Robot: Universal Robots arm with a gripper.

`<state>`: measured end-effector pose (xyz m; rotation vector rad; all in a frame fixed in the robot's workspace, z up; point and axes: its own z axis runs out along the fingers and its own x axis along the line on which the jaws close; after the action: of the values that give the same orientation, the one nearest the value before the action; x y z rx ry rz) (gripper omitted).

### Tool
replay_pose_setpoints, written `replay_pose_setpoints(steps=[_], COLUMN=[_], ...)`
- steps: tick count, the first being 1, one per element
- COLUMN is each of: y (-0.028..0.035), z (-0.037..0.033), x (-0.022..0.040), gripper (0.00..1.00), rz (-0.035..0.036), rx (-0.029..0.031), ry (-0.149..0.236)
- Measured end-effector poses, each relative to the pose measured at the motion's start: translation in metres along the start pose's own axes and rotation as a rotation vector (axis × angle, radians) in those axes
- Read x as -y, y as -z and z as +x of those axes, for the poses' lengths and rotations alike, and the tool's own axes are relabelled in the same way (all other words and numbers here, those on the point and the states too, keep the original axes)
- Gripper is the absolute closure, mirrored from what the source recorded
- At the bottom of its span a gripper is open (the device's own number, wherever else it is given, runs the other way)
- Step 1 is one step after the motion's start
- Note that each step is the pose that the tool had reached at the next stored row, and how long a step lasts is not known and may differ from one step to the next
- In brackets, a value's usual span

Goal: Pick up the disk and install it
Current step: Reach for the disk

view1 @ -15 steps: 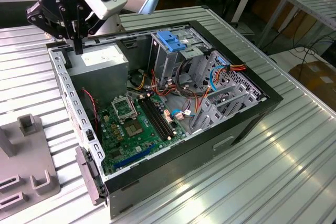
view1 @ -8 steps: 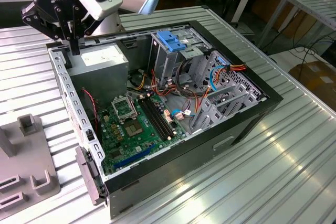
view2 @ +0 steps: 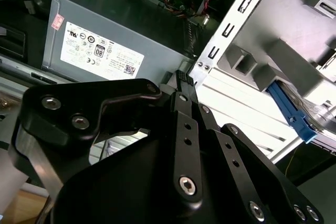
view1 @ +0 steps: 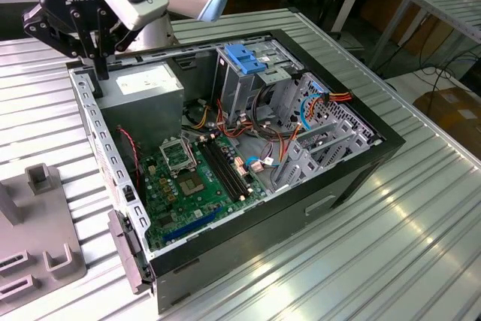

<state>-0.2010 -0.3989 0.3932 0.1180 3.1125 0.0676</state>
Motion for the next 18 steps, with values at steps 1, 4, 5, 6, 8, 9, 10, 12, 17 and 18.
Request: replay_pose_setpoints(steps=[1,4,5,6,8,9,10,12,17,18], y=[0.0000,0.0001,0.0001,0.0001,0.0001,0.0002,0.0002,0.0002,0.0003,0.0004], z=[0.0007,0.0031,0.0038,0.0050,0.0064,0.0074,0.0080,0.0094,0.0132,0.0139], x=[0.0000,0.0002,0.0003,0.0004,0.0005,0.0006,0.0006,0.0007,0.0010,0.0011], gripper=[0.90,0.90,0.90,0.90,0.90,0.90,0.90,0.90,0.90,0.90], rz=[0.0000,0.0000,0.0001,0.0000,0.0000,0.0000,0.0000,0.0000,0.0000,0.0000], rx=[0.0000,0.0000,0.0000,0.0001,0.0001,0.0000,0.0000,0.0001,0.0001,0.0000], ry=[0.000,0.000,0.000,0.000,0.000,0.000,0.000,0.000,0.000,0.000])
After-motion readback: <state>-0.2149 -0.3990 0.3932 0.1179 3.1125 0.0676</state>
